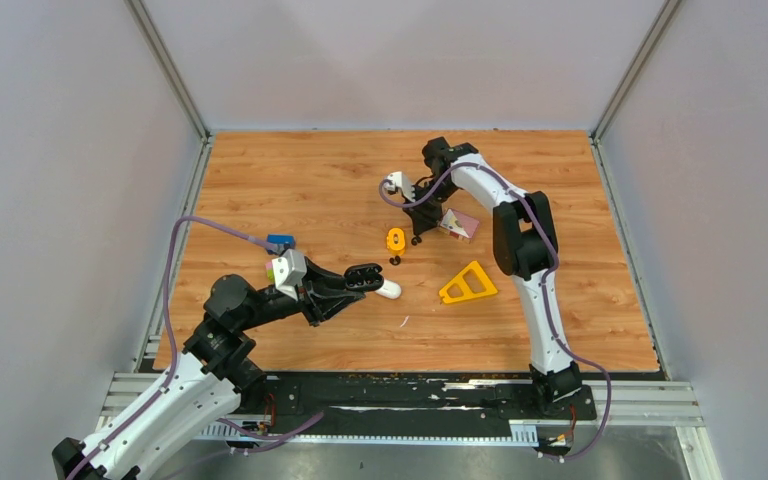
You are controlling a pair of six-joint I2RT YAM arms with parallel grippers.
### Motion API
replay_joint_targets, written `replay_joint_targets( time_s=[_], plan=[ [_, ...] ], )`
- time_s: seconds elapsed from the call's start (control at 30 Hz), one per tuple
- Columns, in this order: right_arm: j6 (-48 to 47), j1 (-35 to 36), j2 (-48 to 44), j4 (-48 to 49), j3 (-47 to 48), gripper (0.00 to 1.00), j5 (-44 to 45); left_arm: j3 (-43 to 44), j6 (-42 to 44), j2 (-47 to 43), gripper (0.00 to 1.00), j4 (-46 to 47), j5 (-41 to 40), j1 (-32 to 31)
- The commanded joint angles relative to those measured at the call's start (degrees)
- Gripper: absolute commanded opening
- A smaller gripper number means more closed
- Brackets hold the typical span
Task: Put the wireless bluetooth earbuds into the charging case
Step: Pick up the earbud from the center of the board.
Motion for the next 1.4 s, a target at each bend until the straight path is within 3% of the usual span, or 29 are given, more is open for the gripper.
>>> replay_joint_targets(
  time_s=[0.0, 0.73, 0.97, 1.37],
  plan=[
    [-1.7, 0.0, 0.2, -3.0, 1.2, 0.28, -2.0, -0.1, -0.2, 0.2, 0.00, 2.0, 0.8, 0.5],
    [-5.1, 0.0, 0.4, -10.4, 0.0, 0.29, -3.6, -0.1, -0.1, 0.9, 0.00, 1.7, 1.1, 0.5],
    [-5.1, 0.0, 0.3, -11.2, 0.3, 0.22, -4.4, 0.0, -0.2, 0.9, 0.00, 1.7, 1.2, 0.5],
    [-3.7, 0.1, 1.6, -10.9, 2.1, 0.22, -6.3, 0.0, -0.3, 1.3, 0.00, 1.7, 1.3, 0.5]
  ],
)
